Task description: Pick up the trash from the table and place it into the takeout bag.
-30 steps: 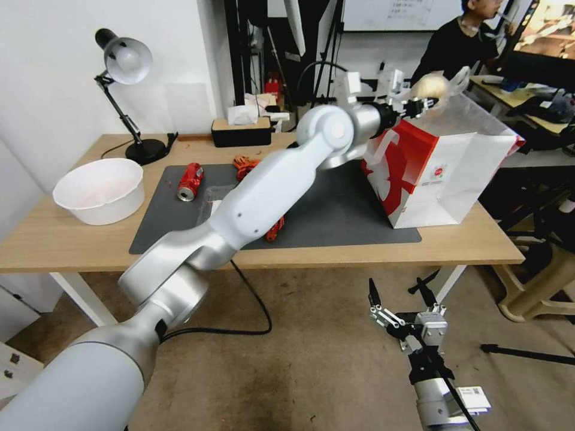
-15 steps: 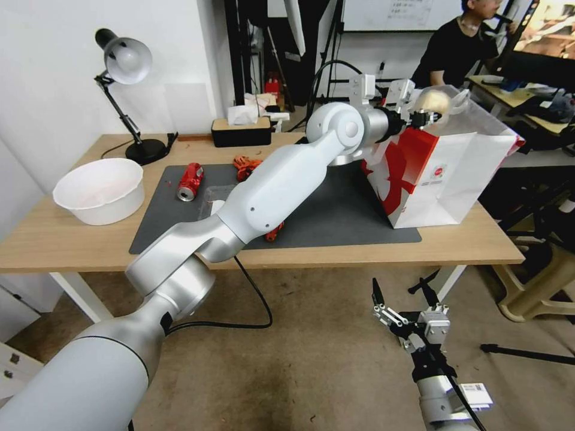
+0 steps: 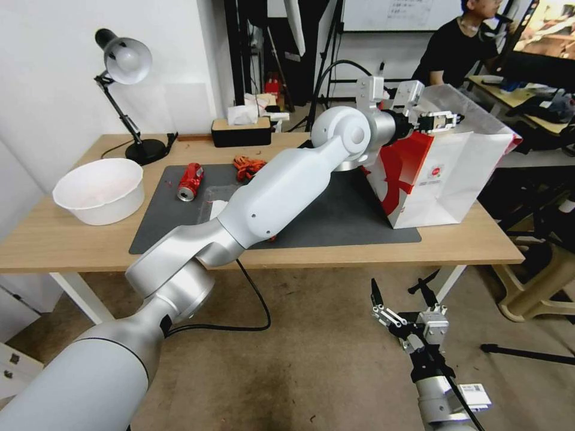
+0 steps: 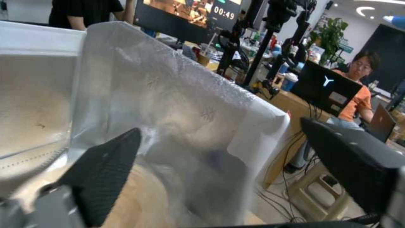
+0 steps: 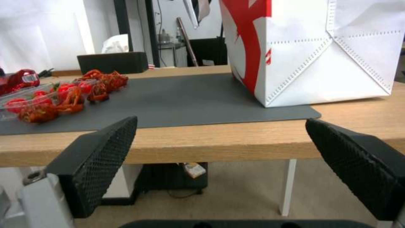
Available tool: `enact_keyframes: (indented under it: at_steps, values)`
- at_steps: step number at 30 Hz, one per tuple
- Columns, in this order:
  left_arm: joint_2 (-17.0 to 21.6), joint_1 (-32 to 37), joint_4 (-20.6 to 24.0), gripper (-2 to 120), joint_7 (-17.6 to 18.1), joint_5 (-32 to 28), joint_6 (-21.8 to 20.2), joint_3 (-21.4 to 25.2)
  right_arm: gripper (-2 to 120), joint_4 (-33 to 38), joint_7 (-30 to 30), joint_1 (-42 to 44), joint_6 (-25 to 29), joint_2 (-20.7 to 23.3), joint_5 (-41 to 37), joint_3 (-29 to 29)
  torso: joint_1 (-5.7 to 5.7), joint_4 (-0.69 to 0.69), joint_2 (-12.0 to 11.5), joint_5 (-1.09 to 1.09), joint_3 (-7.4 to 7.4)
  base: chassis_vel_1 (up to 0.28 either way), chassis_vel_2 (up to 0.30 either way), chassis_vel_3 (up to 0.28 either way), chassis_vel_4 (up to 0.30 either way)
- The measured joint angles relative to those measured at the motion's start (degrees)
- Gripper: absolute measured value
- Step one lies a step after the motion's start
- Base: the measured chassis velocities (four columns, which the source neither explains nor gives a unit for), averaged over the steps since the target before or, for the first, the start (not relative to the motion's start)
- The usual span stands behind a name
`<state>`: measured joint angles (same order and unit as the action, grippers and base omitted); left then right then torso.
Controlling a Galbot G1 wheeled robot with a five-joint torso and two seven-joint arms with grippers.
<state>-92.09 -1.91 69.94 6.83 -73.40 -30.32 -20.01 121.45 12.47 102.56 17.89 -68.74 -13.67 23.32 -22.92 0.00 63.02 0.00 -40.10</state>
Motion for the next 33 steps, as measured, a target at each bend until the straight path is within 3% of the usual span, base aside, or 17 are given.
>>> enact_keyframes:
  at_steps: [8,15,18,21,25,33]
  values:
    - [0.18,0.59,2.1,100,1.02,0.03,-0.13,1.56,100,-0.03,0.0,-0.15,-0.17,0.0,0.08,-0.13,0.01,0.0,0.0,0.0,0.0,0.0,0.0,0.0,0.0]
    - [2.72,2.22,7.35,100,2.7,-1.55,-0.82,5.33,100,-0.04,0.0,-0.21,-0.37,-0.16,0.23,-0.56,0.01,-0.01,0.0,0.0,0.0,0.0,0.0,0.0,0.0]
    - [5.97,4.63,10.87,100,2.95,-1.72,-1.1,6.55,100,-0.01,0.0,-0.16,-0.39,0.08,0.24,-0.66,0.01,0.0,0.0,-0.01,0.0,0.0,0.0,0.0,0.0]
    - [11.96,9.67,17.05,100,3.21,-1.91,-1.32,8.44,100,0.09,0.0,-0.21,-0.42,0.57,0.2,-0.74,0.01,0.0,0.0,-0.02,0.0,0.0,0.0,0.0,0.0]
    - [15.99,13.42,21.63,100,3.23,-1.88,-1.35,10.12,100,0.09,0.0,-0.42,-0.48,1.09,0.04,-0.81,0.01,0.03,0.01,-0.03,0.0,0.0,0.0,0.0,0.0]
    - [19.25,17.38,26.12,100,2.56,0.63,-1.3,12.08,100,-0.17,0.02,-0.84,-0.54,1.49,-0.23,-0.86,0.01,0.0,0.0,-0.03,0.0,0.0,0.0,0.0,0.0]
